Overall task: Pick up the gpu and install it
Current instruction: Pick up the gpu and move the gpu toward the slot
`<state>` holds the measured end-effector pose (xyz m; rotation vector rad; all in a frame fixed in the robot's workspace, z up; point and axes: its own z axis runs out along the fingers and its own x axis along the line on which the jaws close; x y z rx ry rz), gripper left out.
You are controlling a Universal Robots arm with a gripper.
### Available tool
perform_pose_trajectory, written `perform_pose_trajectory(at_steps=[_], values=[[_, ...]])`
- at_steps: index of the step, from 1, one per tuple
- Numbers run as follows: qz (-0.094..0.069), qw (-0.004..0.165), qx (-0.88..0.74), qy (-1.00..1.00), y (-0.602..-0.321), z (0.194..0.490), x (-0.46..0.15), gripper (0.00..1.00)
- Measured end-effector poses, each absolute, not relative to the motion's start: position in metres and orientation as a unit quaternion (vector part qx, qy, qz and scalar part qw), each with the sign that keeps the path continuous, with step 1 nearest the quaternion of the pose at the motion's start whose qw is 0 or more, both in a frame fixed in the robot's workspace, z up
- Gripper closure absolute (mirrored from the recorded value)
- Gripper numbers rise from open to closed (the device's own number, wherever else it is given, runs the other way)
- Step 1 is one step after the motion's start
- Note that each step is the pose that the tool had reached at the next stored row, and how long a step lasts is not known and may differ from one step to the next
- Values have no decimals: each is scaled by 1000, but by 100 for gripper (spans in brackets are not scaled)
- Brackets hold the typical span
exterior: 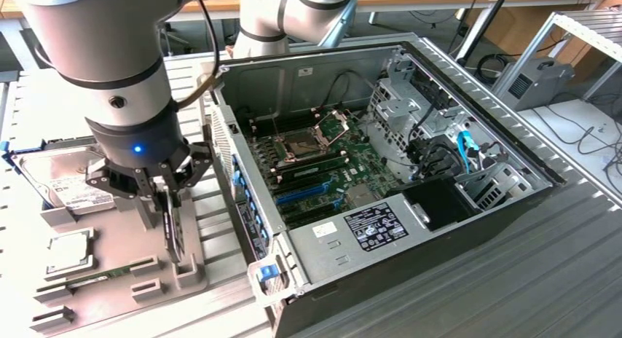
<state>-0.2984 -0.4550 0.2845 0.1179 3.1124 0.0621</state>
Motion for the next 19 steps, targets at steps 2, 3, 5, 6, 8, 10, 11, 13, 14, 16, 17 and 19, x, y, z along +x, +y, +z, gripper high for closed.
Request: perform_pose_trajectory(at_steps=[2,3,5,6,8,10,11,13,14,16,17,19], values=[[20,13,38,999,-455,285,-298,74],[20,13,38,999,-455,286,-298,74],[20,13,38,999,-455,286,-298,74],[20,13,38,999,-455,287,-298,74],[20,13,38,999,-455,288,-298,74],[20,13,38,999,-455,288,-298,74],[20,13,38,999,-455,289,-298,74],[20,13,38,999,-455,290,-298,74],[20,13,38,999,-455,290,-298,74],[20,13,38,999,-455,291,-298,74],[20,13,38,999,-455,291,-298,74],[20,13,38,999,-455,292,-298,74]])
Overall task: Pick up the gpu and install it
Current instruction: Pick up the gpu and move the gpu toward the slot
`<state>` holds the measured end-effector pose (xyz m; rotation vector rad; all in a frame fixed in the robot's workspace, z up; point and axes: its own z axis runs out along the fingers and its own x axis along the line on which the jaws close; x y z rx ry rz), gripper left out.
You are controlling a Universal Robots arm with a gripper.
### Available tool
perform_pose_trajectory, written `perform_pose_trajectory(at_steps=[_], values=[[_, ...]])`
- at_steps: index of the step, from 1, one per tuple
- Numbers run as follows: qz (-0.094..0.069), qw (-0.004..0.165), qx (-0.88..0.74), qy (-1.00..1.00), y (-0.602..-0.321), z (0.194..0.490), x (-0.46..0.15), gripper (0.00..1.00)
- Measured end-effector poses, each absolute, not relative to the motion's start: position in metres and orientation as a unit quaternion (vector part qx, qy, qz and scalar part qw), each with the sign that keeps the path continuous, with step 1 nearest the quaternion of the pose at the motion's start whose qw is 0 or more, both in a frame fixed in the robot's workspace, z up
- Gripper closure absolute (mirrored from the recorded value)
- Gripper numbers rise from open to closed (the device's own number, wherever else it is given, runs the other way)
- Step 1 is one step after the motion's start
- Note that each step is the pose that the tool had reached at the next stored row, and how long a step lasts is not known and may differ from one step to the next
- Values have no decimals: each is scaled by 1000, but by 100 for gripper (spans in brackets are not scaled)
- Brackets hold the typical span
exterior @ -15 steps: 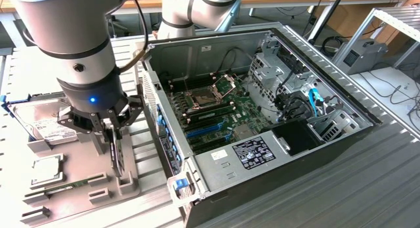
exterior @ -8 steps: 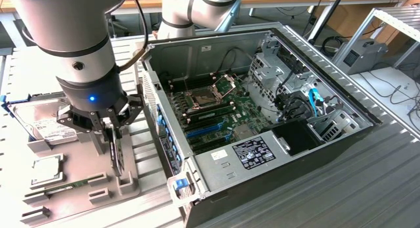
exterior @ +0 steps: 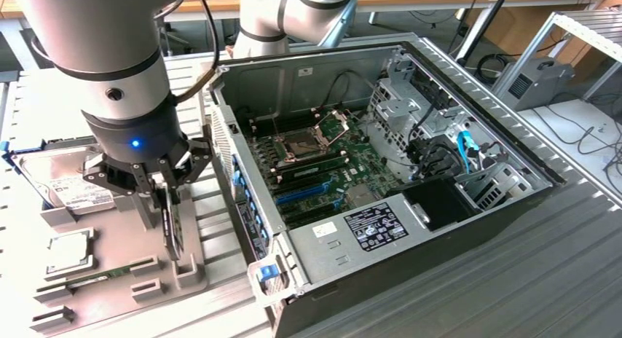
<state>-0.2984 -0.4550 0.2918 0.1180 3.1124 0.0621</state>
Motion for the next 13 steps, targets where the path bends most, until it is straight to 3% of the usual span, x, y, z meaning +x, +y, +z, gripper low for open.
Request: perform_pose_trajectory(at_steps=[13], values=[[20,13,38,999,-455,296,-298,74]])
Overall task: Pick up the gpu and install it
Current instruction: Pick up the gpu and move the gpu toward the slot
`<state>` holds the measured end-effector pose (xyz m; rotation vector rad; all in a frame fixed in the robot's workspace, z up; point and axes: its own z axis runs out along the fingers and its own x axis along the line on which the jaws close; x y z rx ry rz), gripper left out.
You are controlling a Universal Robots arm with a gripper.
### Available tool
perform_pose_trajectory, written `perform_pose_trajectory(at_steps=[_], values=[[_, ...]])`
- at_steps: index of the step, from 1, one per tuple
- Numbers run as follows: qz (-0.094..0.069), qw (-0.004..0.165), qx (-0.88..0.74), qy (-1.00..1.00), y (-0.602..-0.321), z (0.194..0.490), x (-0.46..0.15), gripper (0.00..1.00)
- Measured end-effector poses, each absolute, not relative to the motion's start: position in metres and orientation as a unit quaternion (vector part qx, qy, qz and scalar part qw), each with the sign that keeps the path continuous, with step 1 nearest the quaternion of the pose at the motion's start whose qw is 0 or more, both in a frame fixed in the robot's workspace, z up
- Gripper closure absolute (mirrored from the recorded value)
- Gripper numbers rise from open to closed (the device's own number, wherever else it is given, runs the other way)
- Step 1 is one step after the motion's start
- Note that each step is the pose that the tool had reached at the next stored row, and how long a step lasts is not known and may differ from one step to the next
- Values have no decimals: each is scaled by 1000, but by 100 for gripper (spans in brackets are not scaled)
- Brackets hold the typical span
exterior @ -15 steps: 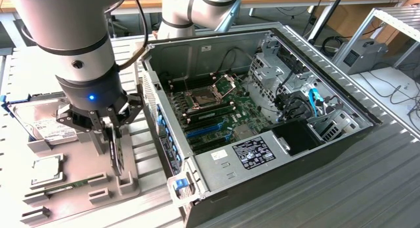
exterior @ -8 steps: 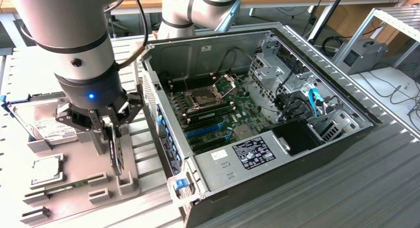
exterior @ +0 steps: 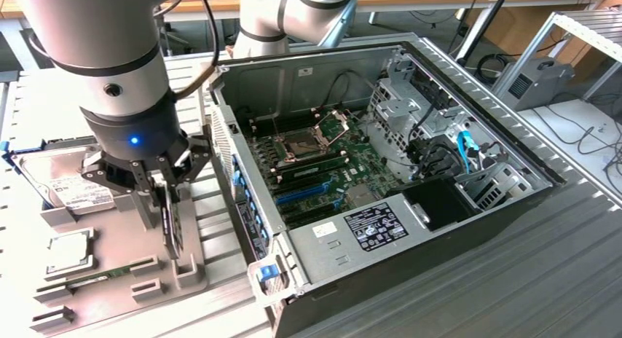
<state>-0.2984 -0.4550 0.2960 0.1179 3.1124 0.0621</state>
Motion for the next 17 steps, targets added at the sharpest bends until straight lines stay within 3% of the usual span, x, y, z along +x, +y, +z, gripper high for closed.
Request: perform_pose_trajectory(at_steps=[17], values=[[20,13,38,999,-455,318,-298,74]])
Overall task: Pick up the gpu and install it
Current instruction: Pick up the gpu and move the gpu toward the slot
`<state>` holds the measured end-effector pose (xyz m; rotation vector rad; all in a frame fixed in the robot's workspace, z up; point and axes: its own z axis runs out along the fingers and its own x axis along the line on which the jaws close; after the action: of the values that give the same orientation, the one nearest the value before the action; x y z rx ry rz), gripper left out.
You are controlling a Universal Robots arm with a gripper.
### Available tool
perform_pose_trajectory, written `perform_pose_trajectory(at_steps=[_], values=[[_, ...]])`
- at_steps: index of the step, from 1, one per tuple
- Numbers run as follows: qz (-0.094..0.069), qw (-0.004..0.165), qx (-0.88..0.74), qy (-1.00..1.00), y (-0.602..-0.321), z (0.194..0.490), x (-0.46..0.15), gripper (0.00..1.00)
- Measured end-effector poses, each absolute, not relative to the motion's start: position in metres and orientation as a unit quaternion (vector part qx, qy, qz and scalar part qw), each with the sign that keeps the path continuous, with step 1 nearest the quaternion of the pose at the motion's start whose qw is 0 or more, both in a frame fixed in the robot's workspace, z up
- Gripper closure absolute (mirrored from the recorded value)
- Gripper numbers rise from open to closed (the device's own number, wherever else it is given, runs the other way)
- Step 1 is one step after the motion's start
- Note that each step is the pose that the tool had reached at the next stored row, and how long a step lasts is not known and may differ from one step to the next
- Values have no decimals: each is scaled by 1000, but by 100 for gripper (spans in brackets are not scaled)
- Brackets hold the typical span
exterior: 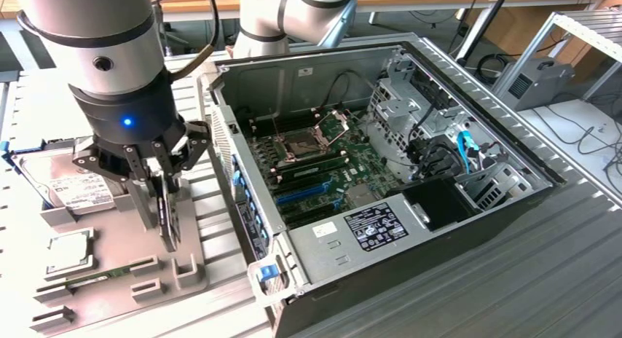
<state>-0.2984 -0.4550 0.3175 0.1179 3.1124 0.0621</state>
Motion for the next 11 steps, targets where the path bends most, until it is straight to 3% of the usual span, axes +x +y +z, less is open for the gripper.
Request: perform_pose_trajectory(at_steps=[11], values=[[20,13,38,999,-455,332,-298,74]])
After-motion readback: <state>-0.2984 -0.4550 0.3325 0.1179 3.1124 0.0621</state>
